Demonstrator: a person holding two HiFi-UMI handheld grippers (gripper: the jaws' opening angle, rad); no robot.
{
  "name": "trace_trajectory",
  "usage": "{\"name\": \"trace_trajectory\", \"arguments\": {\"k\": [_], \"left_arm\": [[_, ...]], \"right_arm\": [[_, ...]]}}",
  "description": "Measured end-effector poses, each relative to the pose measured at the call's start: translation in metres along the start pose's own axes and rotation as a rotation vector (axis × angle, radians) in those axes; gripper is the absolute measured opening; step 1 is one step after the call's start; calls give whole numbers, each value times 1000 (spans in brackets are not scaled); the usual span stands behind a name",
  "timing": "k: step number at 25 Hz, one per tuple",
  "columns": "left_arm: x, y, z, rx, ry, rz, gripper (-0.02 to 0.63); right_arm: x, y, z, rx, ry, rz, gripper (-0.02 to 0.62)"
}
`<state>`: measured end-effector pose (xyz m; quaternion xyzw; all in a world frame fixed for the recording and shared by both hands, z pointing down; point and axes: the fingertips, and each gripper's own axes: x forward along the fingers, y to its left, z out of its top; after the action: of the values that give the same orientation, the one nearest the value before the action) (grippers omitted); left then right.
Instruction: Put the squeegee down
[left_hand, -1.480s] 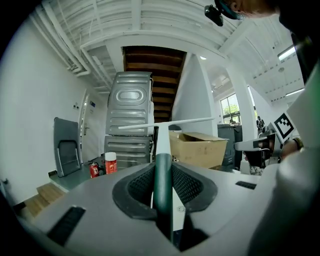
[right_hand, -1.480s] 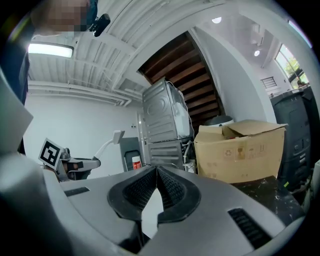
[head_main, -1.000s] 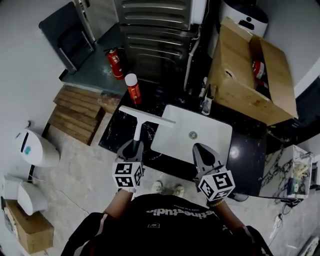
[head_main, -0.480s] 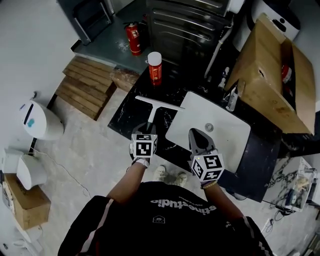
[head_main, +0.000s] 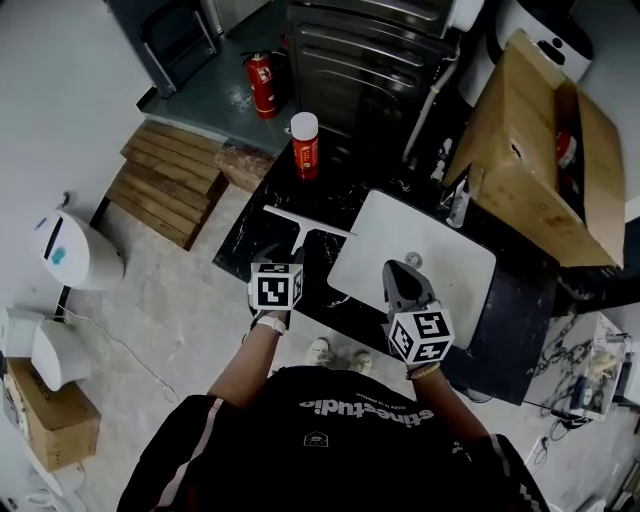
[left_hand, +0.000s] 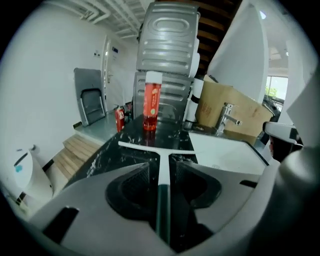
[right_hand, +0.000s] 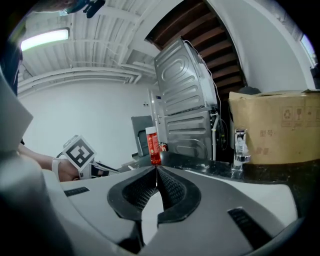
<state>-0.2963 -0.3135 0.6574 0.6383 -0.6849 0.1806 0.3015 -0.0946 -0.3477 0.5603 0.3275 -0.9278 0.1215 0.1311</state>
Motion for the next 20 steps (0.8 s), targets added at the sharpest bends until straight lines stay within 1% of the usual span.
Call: {"name": "trace_trajectory", "arguments": {"k": [2,3,4,6,8,11,13,15,17,20], "left_arm": [[-21,-7,32,49,-105,-7,176],[-33,-14,50,73,-168,-27,175],[-46,-24,69,98,-231,-57,165],[-69,-47,102,149,-345,-130,93],[-89,-72,131,191,-447,-204,45],[-120,-113,169,243,-587,-297,15],[-138,-143,187,280,-660,-360,14],[-142,-174,195,317,-692,-423,14],[-130,-198,195,314,-672,-474,14],[-116,-225,189,298,-641,-519,14]], "right_arm": [[-12,-11,16,0,-37,-25,41],[-20,-18,26,-3,-61,-41,41],[-29,-25,38,-9,-87,-58,41],[-49,-39,61,-25,-139,-93,41],[-73,-52,84,-34,-191,-128,41],[-108,-68,112,-29,-257,-175,40],[-128,-75,124,-28,-289,-204,40],[-146,-80,128,-36,-305,-241,40],[-162,-88,124,-40,-297,-281,40],[-185,-102,111,-33,-282,-345,40]]}}
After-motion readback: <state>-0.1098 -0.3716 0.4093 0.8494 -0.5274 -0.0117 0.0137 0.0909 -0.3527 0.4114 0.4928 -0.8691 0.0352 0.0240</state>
